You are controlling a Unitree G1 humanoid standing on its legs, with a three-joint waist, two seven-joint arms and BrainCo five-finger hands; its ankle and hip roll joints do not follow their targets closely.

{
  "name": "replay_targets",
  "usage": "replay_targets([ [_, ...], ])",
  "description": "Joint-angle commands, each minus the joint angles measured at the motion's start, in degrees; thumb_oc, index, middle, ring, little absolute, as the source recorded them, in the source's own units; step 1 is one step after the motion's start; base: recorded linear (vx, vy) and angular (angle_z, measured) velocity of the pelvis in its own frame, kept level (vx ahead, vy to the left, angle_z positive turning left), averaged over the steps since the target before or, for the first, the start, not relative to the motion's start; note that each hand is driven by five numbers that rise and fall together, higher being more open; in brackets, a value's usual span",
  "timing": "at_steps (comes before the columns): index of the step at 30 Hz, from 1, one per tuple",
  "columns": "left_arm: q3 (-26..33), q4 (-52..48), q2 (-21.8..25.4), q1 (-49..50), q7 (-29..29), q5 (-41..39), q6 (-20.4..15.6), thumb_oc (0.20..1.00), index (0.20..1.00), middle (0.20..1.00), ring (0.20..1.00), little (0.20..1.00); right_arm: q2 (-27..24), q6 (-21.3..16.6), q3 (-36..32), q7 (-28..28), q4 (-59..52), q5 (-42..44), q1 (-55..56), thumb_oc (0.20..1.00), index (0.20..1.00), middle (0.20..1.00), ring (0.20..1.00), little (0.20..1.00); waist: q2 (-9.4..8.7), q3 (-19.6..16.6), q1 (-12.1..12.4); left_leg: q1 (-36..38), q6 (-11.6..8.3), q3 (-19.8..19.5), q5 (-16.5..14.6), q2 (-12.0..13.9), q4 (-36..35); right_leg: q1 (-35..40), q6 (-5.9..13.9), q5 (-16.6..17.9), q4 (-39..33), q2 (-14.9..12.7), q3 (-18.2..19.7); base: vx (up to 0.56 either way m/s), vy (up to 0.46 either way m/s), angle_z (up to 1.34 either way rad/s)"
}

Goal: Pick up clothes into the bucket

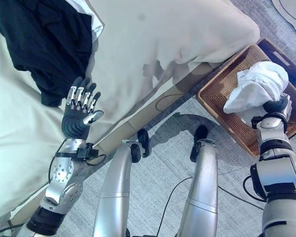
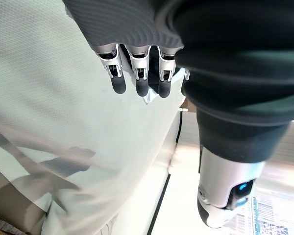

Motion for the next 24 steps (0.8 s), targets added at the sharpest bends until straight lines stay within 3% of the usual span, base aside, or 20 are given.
replay_targets([
  [1,1.22,-5.54,-0.08,1.67,0.32,-0.78,-3.14,1.000,1.000,1.000,1.000,1.000,-0.95,0.98,2.49,-0.06,2.75,-1.49,-0.36,0.200,0.200,0.200,0.200,0.200,1.44,-1.71,-2.10,0.17,-0.22,-1.93,-1.85,0.55,0.80,2.81,3.49,3.19,-4.99,0.32,2.63,0.00,0.000,0.00],
  [5,2.18,-5.95,-0.10,1.77,0.40,-1.09,-3.29,1.000,1.000,1.000,1.000,1.000,-0.46,1.23,2.53,0.11,2.80,-2.12,-0.52,0.203,0.203,0.203,0.203,0.203,1.50,-1.27,-2.09,-0.64,-0.05,-1.67,-2.07,0.60,1.94,2.04,3.49,3.18,-4.12,0.30,2.75,0.00,0.000,0.00],
  [6,2.38,-5.94,-0.08,1.78,0.44,-1.06,-3.26,1.000,1.000,1.000,1.000,1.000,-0.39,1.10,2.33,0.03,2.66,-1.95,-0.36,0.514,0.514,0.514,0.514,0.514,1.47,-1.23,-2.10,-0.71,0.01,-1.61,-2.13,0.59,2.07,2.01,3.55,3.22,-4.00,0.34,2.83,0.00,0.000,0.00],
  [8,2.62,-5.88,-0.13,1.70,0.58,-1.12,-3.30,1.000,1.000,1.000,1.000,1.000,-0.49,1.18,2.16,0.00,2.77,-1.97,-0.23,1.000,1.000,1.000,1.000,1.000,1.36,-1.15,-2.06,-0.80,0.06,-1.57,-2.15,0.53,2.28,1.93,3.56,3.23,-3.82,0.35,2.92,0.00,0.000,0.00],
  [16,2.73,-5.08,-0.59,0.45,0.45,-1.32,-3.26,1.000,1.000,1.000,1.000,1.000,0.32,1.56,1.66,0.11,3.92,-1.81,-0.70,1.000,1.000,1.000,1.000,1.000,0.78,-1.76,-2.10,0.50,0.05,-1.54,-1.21,0.42,0.00,3.45,3.71,4.18,-6.51,0.05,2.34,0.00,0.000,0.00],
  [24,2.80,-2.54,-1.30,-1.26,-0.38,-1.94,-3.44,1.000,1.000,1.000,1.000,1.000,0.36,1.11,-0.25,0.29,4.31,0.23,0.19,1.000,1.000,1.000,1.000,1.000,0.02,-2.81,-2.23,7.78,-1.08,-1.09,3.24,0.54,-11.81,11.45,4.36,7.35,-16.63,-0.56,-0.19,-0.05,-0.022,-0.01],
])
